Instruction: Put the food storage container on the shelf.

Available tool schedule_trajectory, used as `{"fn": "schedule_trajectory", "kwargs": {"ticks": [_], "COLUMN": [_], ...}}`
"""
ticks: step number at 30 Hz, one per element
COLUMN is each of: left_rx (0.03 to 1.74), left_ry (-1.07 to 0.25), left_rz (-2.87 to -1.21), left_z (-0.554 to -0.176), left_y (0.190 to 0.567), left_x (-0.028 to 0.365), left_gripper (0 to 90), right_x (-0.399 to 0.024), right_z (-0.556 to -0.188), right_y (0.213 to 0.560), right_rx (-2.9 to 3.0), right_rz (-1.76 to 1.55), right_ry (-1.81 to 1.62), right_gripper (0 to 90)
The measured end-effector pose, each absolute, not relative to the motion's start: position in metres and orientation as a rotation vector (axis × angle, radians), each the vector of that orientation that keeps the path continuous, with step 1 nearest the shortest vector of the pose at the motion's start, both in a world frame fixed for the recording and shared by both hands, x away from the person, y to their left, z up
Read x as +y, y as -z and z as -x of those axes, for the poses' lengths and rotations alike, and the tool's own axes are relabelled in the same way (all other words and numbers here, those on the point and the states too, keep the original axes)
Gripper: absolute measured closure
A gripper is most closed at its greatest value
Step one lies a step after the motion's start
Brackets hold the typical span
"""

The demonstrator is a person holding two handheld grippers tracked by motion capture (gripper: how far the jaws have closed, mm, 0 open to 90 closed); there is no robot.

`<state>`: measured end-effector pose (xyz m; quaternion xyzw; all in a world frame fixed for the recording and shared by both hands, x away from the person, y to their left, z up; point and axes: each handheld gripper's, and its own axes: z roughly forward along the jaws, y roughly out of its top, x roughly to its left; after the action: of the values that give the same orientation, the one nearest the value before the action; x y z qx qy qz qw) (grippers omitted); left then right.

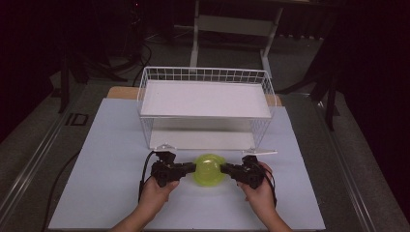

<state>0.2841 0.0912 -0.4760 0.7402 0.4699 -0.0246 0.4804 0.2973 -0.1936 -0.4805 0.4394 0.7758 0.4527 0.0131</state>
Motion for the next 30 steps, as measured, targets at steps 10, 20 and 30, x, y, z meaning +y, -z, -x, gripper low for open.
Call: {"fn": "schedule_trajectory", "kwargs": {"ticks": [10,20,30], "left_rx": [1.087,1.04,1.008], "left_ry": [0.014,0.001,-0.024], "left_rz": [-1.808,-1.787,-1.761], "left_z": [-0.277,-0.281,-0.288], "left_y": [0.433,0.393,0.36], "left_x": [0.095,0.097,0.098], "left_gripper": [81.7,81.7,81.6], "right_x": [-0.194,-0.195,-0.196], "right_z": [-0.285,-0.283,-0.287], "right_y": [0.438,0.397,0.363], "right_rx": [2.366,2.317,2.266], "right_rz": [-1.265,-1.208,-1.147], "right_ry": [-1.467,-1.511,-1.549], "right_gripper": [80.4,80.6,80.7]}}
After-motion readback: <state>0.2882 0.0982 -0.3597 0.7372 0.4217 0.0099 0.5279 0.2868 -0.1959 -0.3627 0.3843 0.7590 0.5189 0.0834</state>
